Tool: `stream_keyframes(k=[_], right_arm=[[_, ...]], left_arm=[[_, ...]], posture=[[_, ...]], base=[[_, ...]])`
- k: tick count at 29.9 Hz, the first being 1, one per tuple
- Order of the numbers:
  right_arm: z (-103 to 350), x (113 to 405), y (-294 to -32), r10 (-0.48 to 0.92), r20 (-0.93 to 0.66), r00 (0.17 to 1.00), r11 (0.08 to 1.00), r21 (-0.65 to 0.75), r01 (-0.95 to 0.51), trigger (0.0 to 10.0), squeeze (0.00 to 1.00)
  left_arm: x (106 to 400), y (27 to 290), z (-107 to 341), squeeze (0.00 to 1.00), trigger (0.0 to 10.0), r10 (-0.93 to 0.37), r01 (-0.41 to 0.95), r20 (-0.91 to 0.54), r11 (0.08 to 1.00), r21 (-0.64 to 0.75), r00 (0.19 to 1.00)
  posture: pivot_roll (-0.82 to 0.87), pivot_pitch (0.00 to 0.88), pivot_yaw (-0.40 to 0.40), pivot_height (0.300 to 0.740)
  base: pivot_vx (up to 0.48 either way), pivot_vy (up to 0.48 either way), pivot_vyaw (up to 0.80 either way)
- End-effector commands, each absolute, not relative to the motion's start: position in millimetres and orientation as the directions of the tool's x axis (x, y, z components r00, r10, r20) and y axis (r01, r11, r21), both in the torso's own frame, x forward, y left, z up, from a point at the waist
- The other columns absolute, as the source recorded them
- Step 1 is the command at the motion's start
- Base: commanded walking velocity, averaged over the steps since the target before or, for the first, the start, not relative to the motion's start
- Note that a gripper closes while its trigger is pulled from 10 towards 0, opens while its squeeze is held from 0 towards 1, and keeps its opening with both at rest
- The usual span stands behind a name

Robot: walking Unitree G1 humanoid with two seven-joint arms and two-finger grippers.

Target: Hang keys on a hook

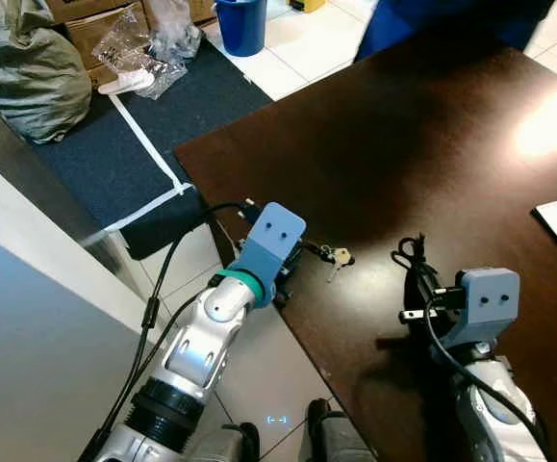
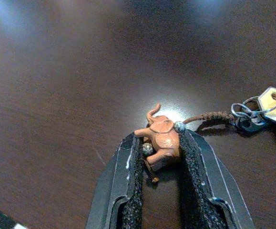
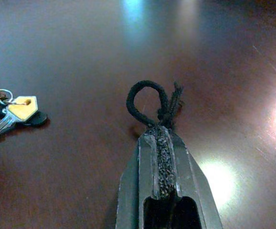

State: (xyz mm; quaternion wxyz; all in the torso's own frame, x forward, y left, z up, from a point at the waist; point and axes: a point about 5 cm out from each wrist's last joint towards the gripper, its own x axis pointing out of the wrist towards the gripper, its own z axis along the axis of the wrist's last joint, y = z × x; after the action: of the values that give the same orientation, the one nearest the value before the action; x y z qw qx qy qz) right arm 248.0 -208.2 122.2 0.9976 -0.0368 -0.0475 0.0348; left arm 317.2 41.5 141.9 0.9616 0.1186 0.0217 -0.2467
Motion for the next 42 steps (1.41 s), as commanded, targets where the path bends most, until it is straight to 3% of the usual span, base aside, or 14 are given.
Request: stream_keyframes(k=[1,9,16,20,25,29,32,35,42], right_arm=[[105,244,-211,0.062,0.012,0.998,0.996,-0.062,-0.061,10.0,0.00],[106,245,-211,0.063,0.016,0.998,0.996,-0.065,-0.062,10.0,0.00],[112,249,-212,0.057,0.043,0.997,0.996,-0.065,-0.054,10.0,0.00],[132,257,-205,0.068,0.121,0.990,0.997,-0.049,-0.062,10.0,0.00],[147,264,-200,0.088,0.175,0.981,0.996,-0.039,-0.083,10.0,0.00],[155,267,-197,0.101,0.202,0.974,0.995,-0.035,-0.096,10.0,0.00],[176,281,-186,0.121,0.271,0.955,0.992,-0.016,-0.121,10.0,0.00],[184,286,-183,0.124,0.290,0.949,0.992,-0.016,-0.125,10.0,0.00],[183,289,-178,0.147,0.286,0.947,0.988,-0.002,-0.152,10.0,0.00]], left_arm=[[312,47,126,0.00,10.0,-0.456,0.483,-0.167,0.852,0.201,0.874],[314,44,136,0.00,10.0,-0.458,0.474,-0.124,0.860,0.192,0.881],[315,50,166,0.00,10.0,-0.454,0.445,0.021,0.880,0.164,0.891],[310,77,203,0.00,10.0,-0.443,0.418,0.180,0.894,0.162,0.878],[299,89,215,0.00,10.0,-0.461,0.428,0.226,0.886,0.182,0.858],[298,93,221,0.00,10.0,-0.423,0.386,0.255,0.904,0.184,0.870],[305,98,244,0.00,10.0,-0.261,0.235,0.357,0.965,0.115,0.897],[309,109,242,0.00,10.0,-0.183,0.161,0.351,0.983,0.090,0.918],[314,128,222,0.00,10.0,-0.151,0.120,0.282,0.985,0.123,0.947]], posture=[[-0.09,0.218,0.149,0.740],[-0.09,0.214,0.147,0.740],[-0.09,0.195,0.147,0.740],[-0.09,0.180,0.142,0.740],[-0.07,0.164,0.127,0.740],[-0.06,0.155,0.119,0.740],[-0.05,0.131,0.095,0.740],[-0.05,0.115,0.089,0.740],[-0.04,0.087,0.078,0.740]], base=[[0.000,0.000,0.00],[0.000,0.000,0.00],[0.000,0.000,0.00],[0.000,0.000,0.00],[0.000,0.000,0.00],[0.000,0.000,0.00],[0.000,0.000,0.00],[0.000,0.000,0.00],[0.000,0.000,0.00]])
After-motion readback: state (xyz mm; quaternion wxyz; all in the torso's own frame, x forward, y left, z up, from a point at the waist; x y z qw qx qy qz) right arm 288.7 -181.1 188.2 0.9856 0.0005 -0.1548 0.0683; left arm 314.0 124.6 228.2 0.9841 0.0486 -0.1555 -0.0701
